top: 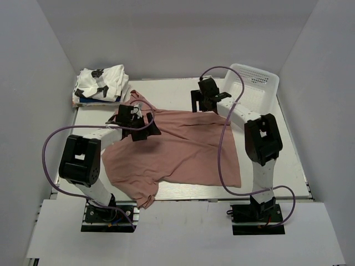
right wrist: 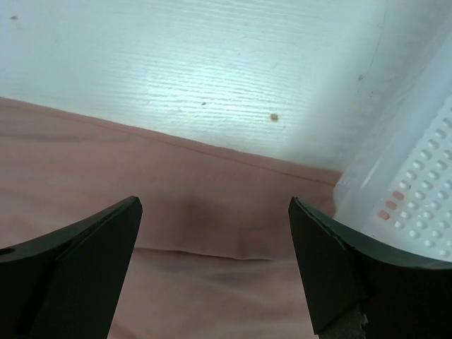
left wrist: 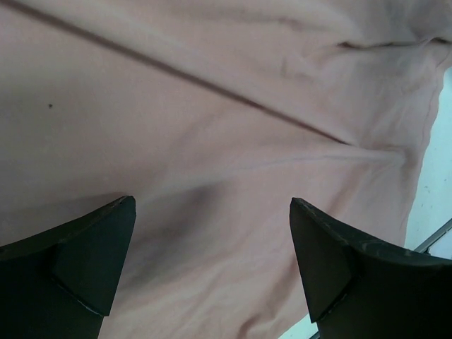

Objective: Fold and stack the t-shirts
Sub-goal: Flatten out the tshirt

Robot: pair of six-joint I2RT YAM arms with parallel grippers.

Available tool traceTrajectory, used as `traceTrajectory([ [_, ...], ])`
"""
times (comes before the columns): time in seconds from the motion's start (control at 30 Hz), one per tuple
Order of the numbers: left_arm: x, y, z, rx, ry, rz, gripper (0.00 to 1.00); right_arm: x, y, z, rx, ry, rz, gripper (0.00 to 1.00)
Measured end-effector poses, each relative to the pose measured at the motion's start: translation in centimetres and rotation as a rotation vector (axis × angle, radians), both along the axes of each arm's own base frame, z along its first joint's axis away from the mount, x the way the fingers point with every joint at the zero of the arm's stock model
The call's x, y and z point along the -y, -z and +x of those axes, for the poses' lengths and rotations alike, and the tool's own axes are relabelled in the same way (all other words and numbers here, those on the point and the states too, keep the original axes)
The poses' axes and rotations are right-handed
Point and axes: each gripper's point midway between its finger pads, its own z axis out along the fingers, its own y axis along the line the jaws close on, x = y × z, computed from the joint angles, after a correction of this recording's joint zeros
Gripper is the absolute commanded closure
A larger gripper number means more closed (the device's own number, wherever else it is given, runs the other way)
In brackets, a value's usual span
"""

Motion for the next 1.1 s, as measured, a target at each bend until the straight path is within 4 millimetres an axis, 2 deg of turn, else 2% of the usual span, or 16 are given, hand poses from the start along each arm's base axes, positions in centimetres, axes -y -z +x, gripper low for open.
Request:
traceTrajectory([
  [0.1, 0.1, 0.7, -0.6, -0.012, 0.001, 0.007, 0.00, 0.8, 1.7, 0.9, -0.032, 0.036, -0.010, 0.10],
  [0.2, -0.3, 1.5, -1.0, -0.028, -0.011, 0.028, 0.00, 2.9, 2.7, 1.2, -0.066, 0.091, -0.013, 0.10],
  [0.33, -0.9, 2.3, -1.1, -0.043, -0.032, 0.059, 0.00, 6.4, 3.1, 2.0, -0.073, 0.166, -0.010, 0.10],
  [0.5, -1.0, 2.4, -0.7, -0.041, -0.040, 0.075, 0.00, 10.9, 3.8, 1.9, -0.097, 0.227, -0.034, 0.10],
  [0.8, -1.0, 2.4, -0.3, -0.034, -0.032, 0.087, 0.00, 16.1, 3.8, 2.9, -0.098, 0.247, -0.072, 0.10],
  [0.93, -1.0, 2.4, -0.4, -0.030, -0.025, 0.090, 0.00, 16.6, 3.4, 3.4, -0.102, 0.194, -0.062, 0.10],
  [1.1, -1.0, 2.2, -0.7, -0.034, -0.017, 0.092, 0.00, 14.9, 2.7, 3.0, -0.096, 0.091, -0.040, 0.10],
])
